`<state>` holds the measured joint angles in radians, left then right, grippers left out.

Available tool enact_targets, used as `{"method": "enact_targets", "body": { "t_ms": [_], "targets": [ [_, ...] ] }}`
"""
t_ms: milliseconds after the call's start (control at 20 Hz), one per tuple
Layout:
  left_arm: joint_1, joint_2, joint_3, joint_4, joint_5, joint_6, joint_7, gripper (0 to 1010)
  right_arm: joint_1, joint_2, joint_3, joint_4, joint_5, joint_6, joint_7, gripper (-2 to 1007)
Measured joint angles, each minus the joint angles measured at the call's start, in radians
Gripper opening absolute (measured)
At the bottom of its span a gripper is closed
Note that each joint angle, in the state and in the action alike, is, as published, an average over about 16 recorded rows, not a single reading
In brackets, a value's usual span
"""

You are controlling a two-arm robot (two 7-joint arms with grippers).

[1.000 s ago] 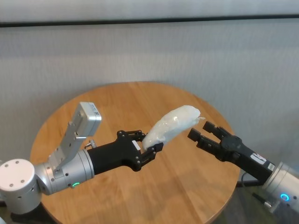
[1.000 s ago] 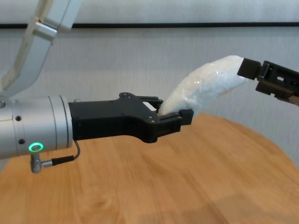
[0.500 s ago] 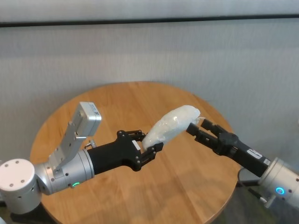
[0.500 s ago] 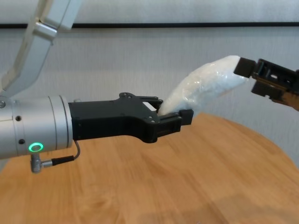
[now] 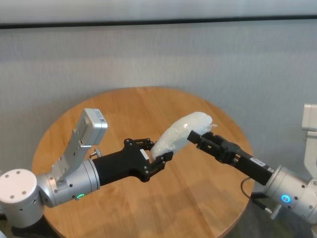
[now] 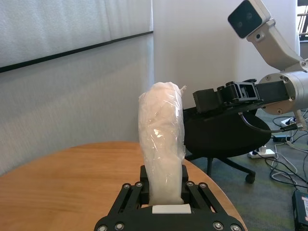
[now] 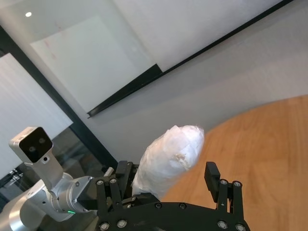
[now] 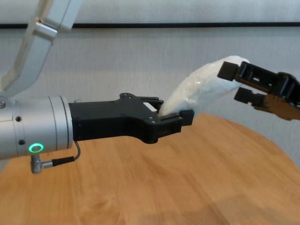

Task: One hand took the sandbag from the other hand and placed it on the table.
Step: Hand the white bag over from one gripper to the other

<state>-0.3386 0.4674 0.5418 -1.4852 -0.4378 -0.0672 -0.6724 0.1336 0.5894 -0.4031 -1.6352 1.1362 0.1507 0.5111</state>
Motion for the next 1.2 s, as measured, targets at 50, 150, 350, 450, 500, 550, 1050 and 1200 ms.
{"method": "enact_targets", "body": {
  "t_ms": [50,150,350,450,500,550,1050,1200],
  "targets": [
    [0.000,0.000,0.000,0.000,0.000,0.000,0.000,357,0.005,-0.003,-0.004,0.005,0.006,0.004,-0.002,1000],
    [0.000,0.000,0.000,0.000,0.000,0.000,0.000,357,0.012,-0.010,-0.009,0.012,0.021,0.011,-0.008,1001],
    [0.000,0.000,0.000,0.000,0.000,0.000,0.000,357,0.023,-0.024,-0.016,0.025,0.052,0.023,-0.025,1001],
    [0.000,0.000,0.000,0.000,0.000,0.000,0.000,357,0.027,-0.030,-0.019,0.031,0.068,0.028,-0.034,1001],
    [0.000,0.000,0.000,0.000,0.000,0.000,0.000,357,0.029,-0.034,-0.020,0.033,0.077,0.031,-0.040,1001],
    [0.000,0.000,0.000,0.000,0.000,0.000,0.000,357,0.031,-0.037,-0.021,0.036,0.085,0.034,-0.046,1001],
    [0.000,0.000,0.000,0.000,0.000,0.000,0.000,357,0.047,-0.063,-0.034,0.050,0.160,0.061,-0.089,1001],
    [0.000,0.000,0.000,0.000,0.000,0.000,0.000,357,0.054,-0.066,-0.042,0.054,0.171,0.064,-0.093,1001]
  ]
}}
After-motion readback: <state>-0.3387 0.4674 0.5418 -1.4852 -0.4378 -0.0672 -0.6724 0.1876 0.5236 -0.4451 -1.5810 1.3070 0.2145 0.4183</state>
